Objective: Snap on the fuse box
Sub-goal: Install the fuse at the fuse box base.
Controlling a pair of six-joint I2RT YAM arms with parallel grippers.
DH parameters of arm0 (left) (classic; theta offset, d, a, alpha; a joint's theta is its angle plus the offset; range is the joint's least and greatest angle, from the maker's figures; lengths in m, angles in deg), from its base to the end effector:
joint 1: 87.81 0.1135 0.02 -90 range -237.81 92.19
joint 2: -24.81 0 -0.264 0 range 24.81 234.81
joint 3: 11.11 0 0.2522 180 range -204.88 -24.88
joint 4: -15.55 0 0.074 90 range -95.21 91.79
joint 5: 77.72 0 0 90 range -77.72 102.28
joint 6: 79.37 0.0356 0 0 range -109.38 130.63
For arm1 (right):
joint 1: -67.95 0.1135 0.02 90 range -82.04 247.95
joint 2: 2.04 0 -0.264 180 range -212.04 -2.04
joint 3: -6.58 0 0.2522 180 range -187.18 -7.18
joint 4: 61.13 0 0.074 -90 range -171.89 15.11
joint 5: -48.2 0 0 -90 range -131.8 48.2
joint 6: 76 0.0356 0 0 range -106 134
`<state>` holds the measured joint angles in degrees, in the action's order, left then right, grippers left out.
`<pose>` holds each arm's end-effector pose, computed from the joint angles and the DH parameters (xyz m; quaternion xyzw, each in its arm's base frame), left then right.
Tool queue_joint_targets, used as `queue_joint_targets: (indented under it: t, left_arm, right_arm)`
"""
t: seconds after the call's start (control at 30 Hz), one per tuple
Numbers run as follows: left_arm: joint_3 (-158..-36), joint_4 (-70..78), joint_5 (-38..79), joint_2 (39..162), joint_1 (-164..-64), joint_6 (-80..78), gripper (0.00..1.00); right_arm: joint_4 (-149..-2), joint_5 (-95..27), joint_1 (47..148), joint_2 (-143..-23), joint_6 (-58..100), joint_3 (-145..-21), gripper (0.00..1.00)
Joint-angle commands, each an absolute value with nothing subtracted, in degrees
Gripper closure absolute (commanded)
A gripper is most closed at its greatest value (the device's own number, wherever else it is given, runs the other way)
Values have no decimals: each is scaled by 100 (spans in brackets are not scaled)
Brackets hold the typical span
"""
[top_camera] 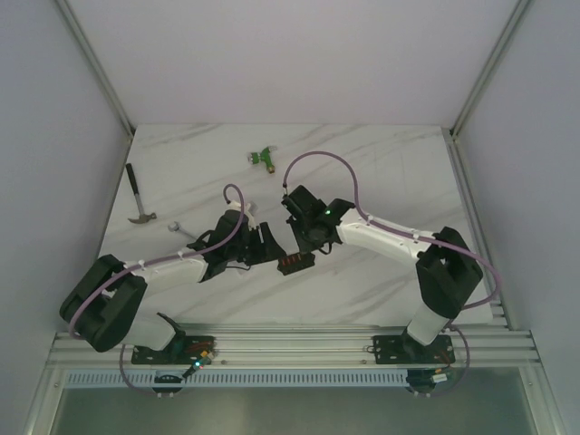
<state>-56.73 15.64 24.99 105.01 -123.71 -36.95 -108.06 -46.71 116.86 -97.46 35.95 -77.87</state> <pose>0.2160 -0.1660 0.1689 -0.0382 0.8802 -0.3812 0.2801 0.2328 0.2623 0.2356 -0.2123 0.9364 0.1266 0.2489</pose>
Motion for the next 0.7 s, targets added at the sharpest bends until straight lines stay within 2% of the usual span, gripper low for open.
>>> queue_joint_targets:
  t: [0.0,0.67]
  left_arm:
    - [-5778,1530,2699,10729,-12376,-3809,36]
    - [-5786,1498,2769,10999,-12448,-3925,47]
  right_arm:
    - [-10657,-4888,11784,-9942,3805,-7650,100]
    - [-10560,-5067,11796,-10132,3782,-7415,100]
